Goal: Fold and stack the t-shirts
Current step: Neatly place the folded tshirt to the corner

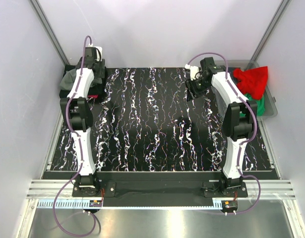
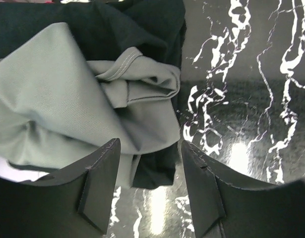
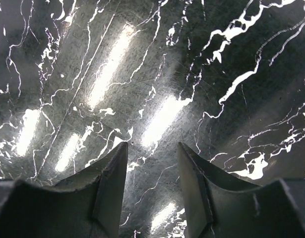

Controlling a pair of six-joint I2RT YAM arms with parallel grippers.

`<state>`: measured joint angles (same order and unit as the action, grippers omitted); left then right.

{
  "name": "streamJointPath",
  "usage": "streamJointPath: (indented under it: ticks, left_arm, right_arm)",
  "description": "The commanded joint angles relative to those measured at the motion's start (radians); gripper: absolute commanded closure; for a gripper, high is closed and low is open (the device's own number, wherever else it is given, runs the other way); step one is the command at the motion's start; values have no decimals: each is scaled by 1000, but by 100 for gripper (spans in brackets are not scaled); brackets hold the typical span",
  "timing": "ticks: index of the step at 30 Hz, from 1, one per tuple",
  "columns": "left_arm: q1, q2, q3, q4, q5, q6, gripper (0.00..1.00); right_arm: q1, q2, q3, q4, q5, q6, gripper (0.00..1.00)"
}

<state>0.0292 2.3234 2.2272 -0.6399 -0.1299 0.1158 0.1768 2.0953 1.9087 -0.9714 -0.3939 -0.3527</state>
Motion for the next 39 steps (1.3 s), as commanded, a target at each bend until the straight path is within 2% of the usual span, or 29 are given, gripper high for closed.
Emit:
streamJointPath:
  ticks: [1, 7, 11, 15, 19, 22, 29, 33, 39]
  left_arm:
    - [-5, 17, 37, 65, -3, -38, 44]
    - [21, 51, 81, 77, -62, -30, 54]
    - [34, 80, 137, 82, -91, -25, 55]
    - [32, 57, 115, 65, -77, 42, 55]
    - [31, -2, 34, 26, -27, 87, 29]
    - [35, -21, 31, 6, 12, 96, 25]
    - [55, 65, 155, 8, 4, 100, 35]
    - [55, 88, 161, 13, -11, 99, 46]
    - [57, 88, 155, 11, -17, 94, 46]
  right_arm:
    - [-20, -24, -11, -4, -63, 23, 48]
    - [-19, -21, -7, -1, -33, 3, 48]
    - [-20, -29, -20, -3, 33, -29, 48]
    - [-19, -89, -62, -4, 26, -58, 48]
    - [-20, -103, -88, -4, 0, -37, 48]
    - [-19, -101, -97, 5, -25, -25, 47]
    - [-19, -63, -54, 3, -28, -19, 47]
    - [-19, -66, -51, 3, -23, -19, 48]
    - [-19, -73, -65, 5, -11, -26, 47]
